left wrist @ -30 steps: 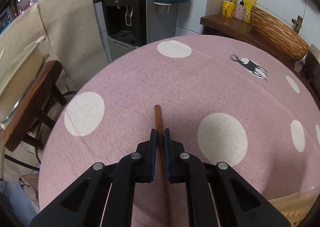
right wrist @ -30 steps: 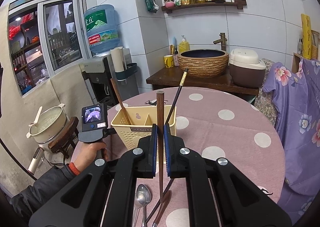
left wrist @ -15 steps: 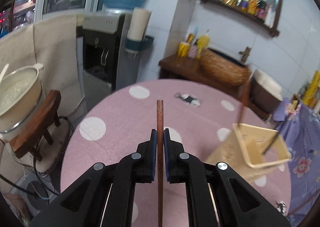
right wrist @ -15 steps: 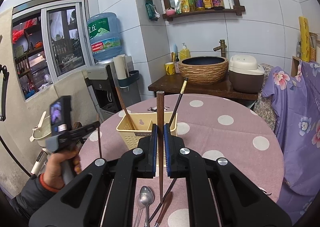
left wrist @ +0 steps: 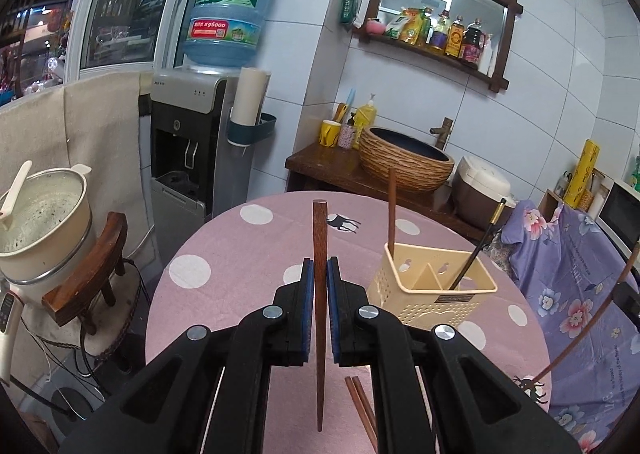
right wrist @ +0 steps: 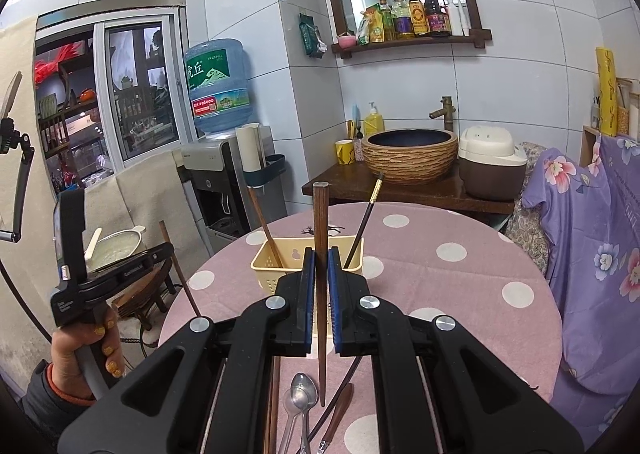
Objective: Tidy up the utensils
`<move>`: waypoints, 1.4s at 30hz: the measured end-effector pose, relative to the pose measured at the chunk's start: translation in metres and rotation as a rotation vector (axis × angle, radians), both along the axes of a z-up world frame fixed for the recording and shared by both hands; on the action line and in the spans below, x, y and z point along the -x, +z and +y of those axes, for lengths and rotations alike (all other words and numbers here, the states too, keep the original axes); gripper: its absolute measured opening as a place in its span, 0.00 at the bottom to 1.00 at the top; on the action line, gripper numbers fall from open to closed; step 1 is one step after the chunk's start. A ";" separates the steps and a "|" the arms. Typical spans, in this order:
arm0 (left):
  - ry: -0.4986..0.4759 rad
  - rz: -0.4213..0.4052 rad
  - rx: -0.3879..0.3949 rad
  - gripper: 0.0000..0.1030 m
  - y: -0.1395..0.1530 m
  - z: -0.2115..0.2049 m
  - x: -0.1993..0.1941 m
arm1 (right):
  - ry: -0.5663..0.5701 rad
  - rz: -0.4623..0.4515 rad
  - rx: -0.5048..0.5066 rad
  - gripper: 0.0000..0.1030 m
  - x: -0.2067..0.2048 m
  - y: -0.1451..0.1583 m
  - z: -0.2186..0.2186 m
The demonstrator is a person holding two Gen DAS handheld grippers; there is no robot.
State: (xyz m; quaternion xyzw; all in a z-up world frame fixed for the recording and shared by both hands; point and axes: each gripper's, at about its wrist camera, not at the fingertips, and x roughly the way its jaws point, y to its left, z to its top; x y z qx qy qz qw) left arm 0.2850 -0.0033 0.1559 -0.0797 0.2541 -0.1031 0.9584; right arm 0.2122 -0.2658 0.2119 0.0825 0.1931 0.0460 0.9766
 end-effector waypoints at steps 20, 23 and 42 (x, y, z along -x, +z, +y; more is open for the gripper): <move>-0.003 -0.225 0.077 0.07 0.136 -0.062 -0.030 | -0.114 -0.153 0.002 0.07 -0.093 0.103 -0.007; 0.028 -0.235 0.049 0.07 0.123 -0.076 -0.044 | -0.128 -0.108 -0.007 0.07 -0.116 0.087 -0.006; 0.039 0.021 0.003 0.07 -0.010 -0.084 -0.081 | -0.136 0.069 -0.007 0.07 -0.147 -0.026 -0.006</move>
